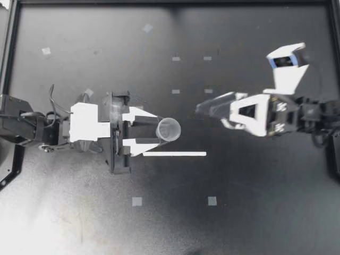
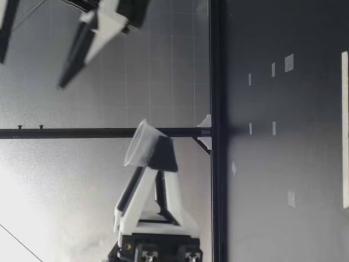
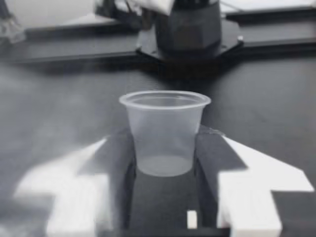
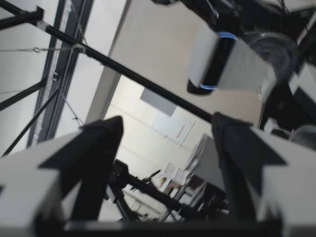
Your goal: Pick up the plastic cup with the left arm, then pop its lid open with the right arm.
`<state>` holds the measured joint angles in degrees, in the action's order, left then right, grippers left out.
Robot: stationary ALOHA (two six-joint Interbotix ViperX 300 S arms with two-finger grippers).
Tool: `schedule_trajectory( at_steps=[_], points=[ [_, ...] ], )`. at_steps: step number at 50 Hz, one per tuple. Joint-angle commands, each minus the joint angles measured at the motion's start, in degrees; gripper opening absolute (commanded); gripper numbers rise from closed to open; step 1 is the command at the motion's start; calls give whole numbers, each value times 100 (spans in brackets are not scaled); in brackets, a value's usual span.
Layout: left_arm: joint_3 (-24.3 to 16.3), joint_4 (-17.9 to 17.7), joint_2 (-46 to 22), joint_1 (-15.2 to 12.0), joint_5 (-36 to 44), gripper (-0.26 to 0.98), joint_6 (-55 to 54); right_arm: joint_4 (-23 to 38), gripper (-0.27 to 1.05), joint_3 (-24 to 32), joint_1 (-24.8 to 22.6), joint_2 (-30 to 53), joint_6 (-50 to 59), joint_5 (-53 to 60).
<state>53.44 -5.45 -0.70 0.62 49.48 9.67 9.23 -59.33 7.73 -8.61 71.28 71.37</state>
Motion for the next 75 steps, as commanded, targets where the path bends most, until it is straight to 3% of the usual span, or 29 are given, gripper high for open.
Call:
schedule_trajectory(
  at_steps=[1,50,58,68,75],
  points=[
    [-62,18,88,-18,0,21,-9,-9,71,0,97,-299,-141,-105],
    [-44,9,88,-9,-9,20,-149,62,71,-9,123,-158,-334,-360],
    [-44,18,97,-18,-9,20,-141,431,71,-44,132,-334,-1705,-571],
    [-35,18,97,-9,-9,20,-149,598,71,-167,123,-598,-4693,-2188],
    [-35,9,97,-9,-9,20,-149,580,71,-88,62,-589,-5783,-2988]
  ],
)
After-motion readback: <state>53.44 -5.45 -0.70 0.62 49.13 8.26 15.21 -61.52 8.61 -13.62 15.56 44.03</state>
